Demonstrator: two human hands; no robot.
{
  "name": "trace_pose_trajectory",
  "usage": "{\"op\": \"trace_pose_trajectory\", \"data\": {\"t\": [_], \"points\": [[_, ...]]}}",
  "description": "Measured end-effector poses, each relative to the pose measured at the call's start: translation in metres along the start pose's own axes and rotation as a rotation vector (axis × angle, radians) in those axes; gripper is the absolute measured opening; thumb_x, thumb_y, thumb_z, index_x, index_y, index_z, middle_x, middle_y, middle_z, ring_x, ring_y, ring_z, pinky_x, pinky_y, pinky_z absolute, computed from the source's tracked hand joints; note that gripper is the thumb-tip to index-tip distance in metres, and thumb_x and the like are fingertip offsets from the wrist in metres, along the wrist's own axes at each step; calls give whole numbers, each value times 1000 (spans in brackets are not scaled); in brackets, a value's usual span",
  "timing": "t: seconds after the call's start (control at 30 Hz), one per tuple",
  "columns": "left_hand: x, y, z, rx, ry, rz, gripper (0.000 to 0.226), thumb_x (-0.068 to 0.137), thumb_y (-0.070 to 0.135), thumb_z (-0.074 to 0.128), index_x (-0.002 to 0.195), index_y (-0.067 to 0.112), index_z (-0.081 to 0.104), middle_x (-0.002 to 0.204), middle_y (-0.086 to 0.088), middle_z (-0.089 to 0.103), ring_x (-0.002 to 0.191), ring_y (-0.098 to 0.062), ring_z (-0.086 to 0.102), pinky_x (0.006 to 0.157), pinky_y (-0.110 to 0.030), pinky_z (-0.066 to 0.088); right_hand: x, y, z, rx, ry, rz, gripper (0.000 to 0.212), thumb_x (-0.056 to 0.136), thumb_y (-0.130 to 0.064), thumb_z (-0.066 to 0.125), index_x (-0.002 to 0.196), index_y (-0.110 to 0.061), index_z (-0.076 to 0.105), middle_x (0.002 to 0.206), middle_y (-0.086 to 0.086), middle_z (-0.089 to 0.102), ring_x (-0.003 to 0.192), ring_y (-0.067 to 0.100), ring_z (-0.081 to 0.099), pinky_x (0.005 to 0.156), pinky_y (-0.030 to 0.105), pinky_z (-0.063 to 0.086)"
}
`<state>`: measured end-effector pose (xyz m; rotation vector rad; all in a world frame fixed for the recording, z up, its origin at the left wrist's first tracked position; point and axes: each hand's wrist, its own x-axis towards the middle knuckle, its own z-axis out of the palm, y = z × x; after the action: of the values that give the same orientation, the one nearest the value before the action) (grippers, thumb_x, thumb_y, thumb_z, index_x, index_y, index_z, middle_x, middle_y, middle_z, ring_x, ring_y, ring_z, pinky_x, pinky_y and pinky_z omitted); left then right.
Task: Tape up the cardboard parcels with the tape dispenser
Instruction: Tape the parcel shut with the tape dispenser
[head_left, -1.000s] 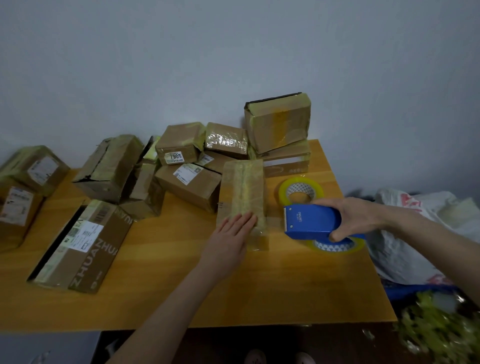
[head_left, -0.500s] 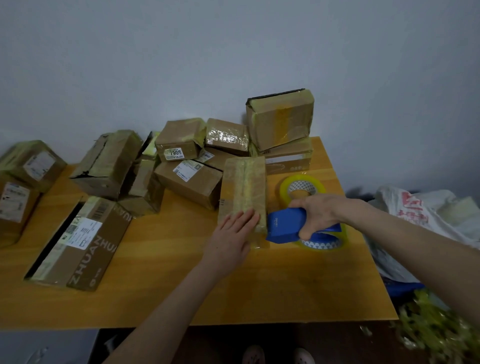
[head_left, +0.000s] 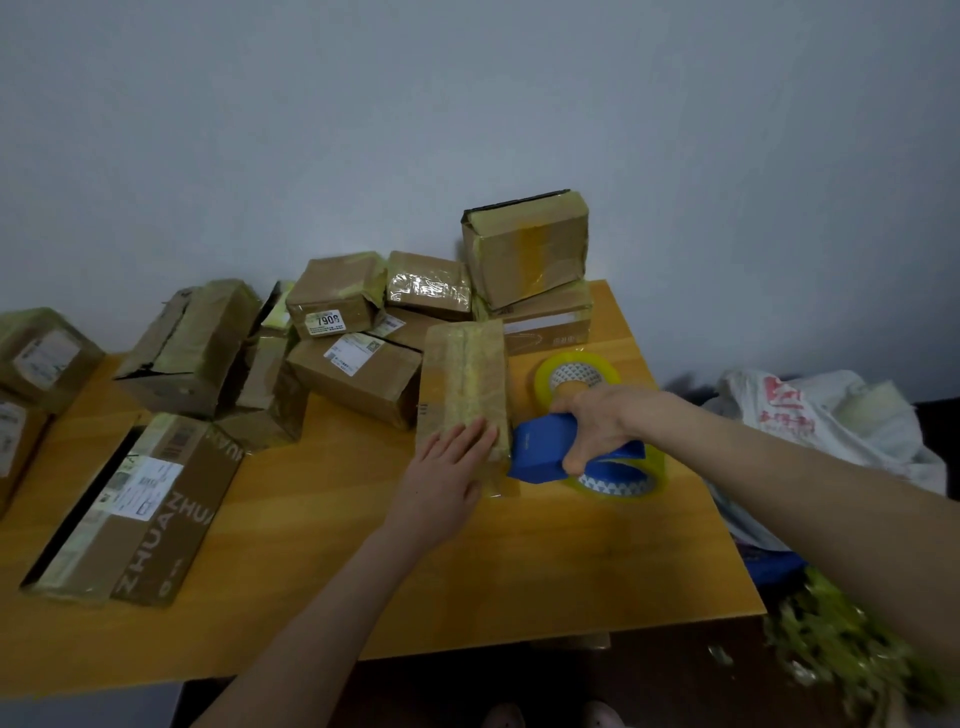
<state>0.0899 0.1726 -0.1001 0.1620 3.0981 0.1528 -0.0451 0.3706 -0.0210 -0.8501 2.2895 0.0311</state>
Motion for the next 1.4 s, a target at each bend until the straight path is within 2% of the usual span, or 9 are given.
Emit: {"op": "trace_pose_trajectory", "data": {"t": [0.13,0.27,0.57,0.77,0.93,1.07,1.2,1.3,1.4], "points": [[-2,-1,-2,-17,5,0,68,99,28,38,143,38,-12,154,15,-12,147,-10,-6,120,-33,-4,-13,24,22,170,73,-73,70,72,-33,79,129,-28,40,112,-2,53,97,20,54,79,33,47],[-3,0,-4,-19,9,5,68,99,27,39,143,36,-11,158,11,-6,147,-11,-4,121,-34,-1,-16,35,32,108,162,-52,79,70,-42,79,137,-30,38,112,-3,56,100,21,56,86,38,51],[-3,1,-4,-6,11,11,70,99,27,40,142,38,-14,158,11,-8,147,-11,-4,120,-33,-3,-9,30,27,-20,144,18,65,69,-53,69,127,-40,43,95,-12,54,88,18,55,65,31,44],[-4,0,1,2,25,29,71,97,27,39,142,42,-13,156,11,-10,147,-13,-4,120,-35,-3,6,13,21,6,60,16,60,66,-52,68,119,-41,43,98,-10,55,92,20,57,79,38,54],[0,-3,4,16,10,19,73,96,28,42,140,44,-15,151,14,-15,147,-13,-4,121,-38,0,7,2,-1,-39,13,15,58,65,-48,72,117,-36,49,95,-8,54,80,16,54,62,30,47],[-1,-1,3,14,19,22,73,96,29,42,141,45,-14,155,13,-12,147,-13,-4,120,-37,-4,7,-9,-9,-69,-36,69,64,66,-50,71,124,-32,49,110,-1,57,93,23,59,67,32,50],[-6,-1,3,9,28,29,73,97,29,41,141,45,-15,154,14,-14,147,-13,-6,117,-33,-10,8,-4,15,-134,-32,146,61,66,-49,70,121,-26,56,99,-1,63,85,20,62,60,29,49],[-5,-1,1,20,40,28,73,97,29,41,141,45,-15,158,12,-10,147,-13,-5,117,-33,-9,7,19,26,193,-15,121,60,71,-40,71,125,-22,52,116,1,62,98,22,61,85,39,55],[-3,-1,1,29,36,27,74,96,29,43,141,44,-13,159,11,-6,147,-13,-2,117,-32,-7,1,41,40,779,105,96,42,74,-24,75,114,-19,63,110,2,67,93,19,65,78,36,56]]}}
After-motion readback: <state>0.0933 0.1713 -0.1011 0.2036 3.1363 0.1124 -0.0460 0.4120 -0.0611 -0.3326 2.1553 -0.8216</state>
